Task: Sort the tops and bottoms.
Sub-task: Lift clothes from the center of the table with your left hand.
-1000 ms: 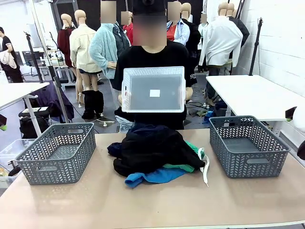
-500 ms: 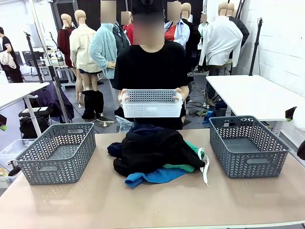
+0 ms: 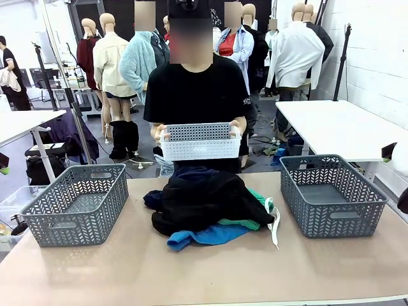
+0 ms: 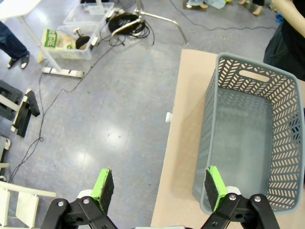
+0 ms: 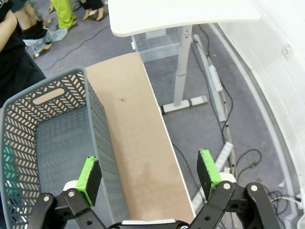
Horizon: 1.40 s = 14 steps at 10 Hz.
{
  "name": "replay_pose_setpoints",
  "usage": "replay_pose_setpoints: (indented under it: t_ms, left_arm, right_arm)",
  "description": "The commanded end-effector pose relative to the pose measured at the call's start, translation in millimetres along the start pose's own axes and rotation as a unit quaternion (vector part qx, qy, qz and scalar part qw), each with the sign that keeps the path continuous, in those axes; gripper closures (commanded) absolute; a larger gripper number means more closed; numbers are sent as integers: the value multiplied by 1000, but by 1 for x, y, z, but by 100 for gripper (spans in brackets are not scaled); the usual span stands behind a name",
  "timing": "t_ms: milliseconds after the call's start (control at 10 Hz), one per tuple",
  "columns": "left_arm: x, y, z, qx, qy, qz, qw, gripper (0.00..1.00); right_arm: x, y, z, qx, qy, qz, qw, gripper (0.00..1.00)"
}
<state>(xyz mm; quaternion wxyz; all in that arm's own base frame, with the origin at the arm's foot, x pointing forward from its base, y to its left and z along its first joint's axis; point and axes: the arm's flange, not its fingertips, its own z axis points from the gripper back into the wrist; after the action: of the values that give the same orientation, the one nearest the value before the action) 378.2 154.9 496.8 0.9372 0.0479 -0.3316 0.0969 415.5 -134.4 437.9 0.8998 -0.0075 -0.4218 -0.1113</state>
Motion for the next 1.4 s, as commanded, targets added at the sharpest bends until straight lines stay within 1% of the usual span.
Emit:
replay_pose_setpoints:
  t_ms: [0,1300]
  left_arm:
    - [0,1,1,0,-1,0,1000,0]
    - [0,1,1,0,-1,0,1000,0]
  right_arm:
    - [0,2,1,-4,5,4,1000,0]
    - [0,2,1,-4,5,4,1000,0]
